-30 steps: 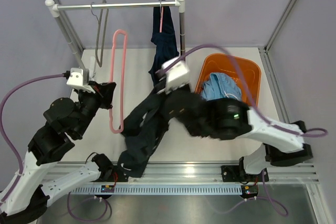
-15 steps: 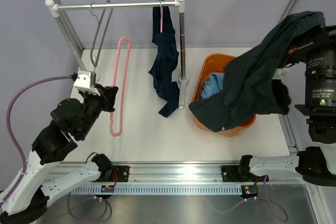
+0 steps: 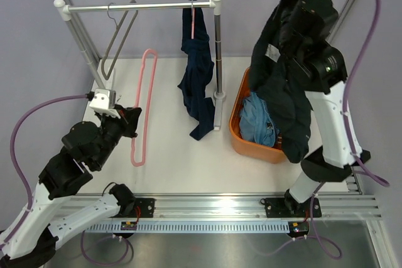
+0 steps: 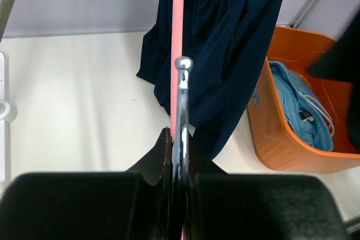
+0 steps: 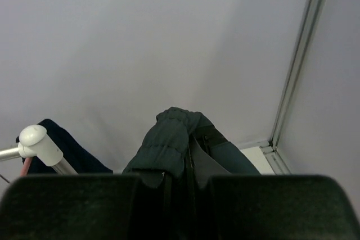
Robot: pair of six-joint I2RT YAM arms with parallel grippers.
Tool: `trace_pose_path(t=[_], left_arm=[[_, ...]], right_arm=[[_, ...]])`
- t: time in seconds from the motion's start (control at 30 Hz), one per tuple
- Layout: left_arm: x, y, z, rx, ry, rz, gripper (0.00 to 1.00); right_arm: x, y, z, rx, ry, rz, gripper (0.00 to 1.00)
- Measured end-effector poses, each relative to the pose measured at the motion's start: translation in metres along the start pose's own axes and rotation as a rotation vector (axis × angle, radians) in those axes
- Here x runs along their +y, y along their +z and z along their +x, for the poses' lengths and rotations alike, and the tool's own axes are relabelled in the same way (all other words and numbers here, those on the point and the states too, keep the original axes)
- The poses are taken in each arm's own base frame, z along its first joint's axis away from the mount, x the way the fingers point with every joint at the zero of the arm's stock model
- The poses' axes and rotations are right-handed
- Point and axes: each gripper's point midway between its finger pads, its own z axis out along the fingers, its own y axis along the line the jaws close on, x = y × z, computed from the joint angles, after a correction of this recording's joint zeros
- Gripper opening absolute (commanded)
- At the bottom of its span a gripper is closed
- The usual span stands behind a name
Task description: Remove the shorts from the hanger
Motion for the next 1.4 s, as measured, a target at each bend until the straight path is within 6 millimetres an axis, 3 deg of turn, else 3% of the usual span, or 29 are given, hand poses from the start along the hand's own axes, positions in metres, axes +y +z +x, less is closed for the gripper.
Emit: trace_pose_path(t=[0.17, 0.33, 0.57, 0.73, 0.93, 0.97, 1.0, 1.1, 1.4], left_arm=[[0.003, -0.001, 0.007, 0.008, 0.011, -0.003, 0.00], [0.004, 0.002, 0.018, 0.032, 0.031, -0.009, 0.00], [0.005, 0.003, 0.022, 0.040, 0.040, -0.011, 0.00], [0.005, 0.004, 0.023, 0.045, 0.044, -0.012, 0.00], [0.001, 0.010, 0.021, 0.081, 0.062, -0.021, 0.00], [0.001, 0.011, 0.020, 0.088, 0.066, -0.023, 0.00], [0.000, 0.011, 0.019, 0.094, 0.069, -0.024, 0.00], [-0.001, 0.011, 0.010, 0.100, 0.073, -0.030, 0.00], [-0.014, 0.024, -0.026, 0.135, 0.121, -0.047, 0.00]], right_arm=[[0.018, 0.026, 0.036, 0.091, -0.032, -0.032, 0.00], [-0.004, 0.020, 0.058, 0.161, -0.005, -0.006, 0.00], [-0.063, -0.035, 0.112, 0.269, 0.023, 0.058, 0.06], [-0.083, -0.068, 0.150, 0.337, 0.053, 0.068, 0.11], [-0.073, -0.074, 0.233, 0.509, 0.015, 0.060, 0.34], [-0.070, -0.074, 0.251, 0.549, -0.001, 0.057, 0.40], [-0.067, -0.075, 0.267, 0.588, -0.015, 0.056, 0.56], [-0.066, -0.081, 0.299, 0.666, -0.041, 0.058, 0.74], [-0.049, -0.087, 0.298, 0.689, 0.024, -0.032, 0.95]])
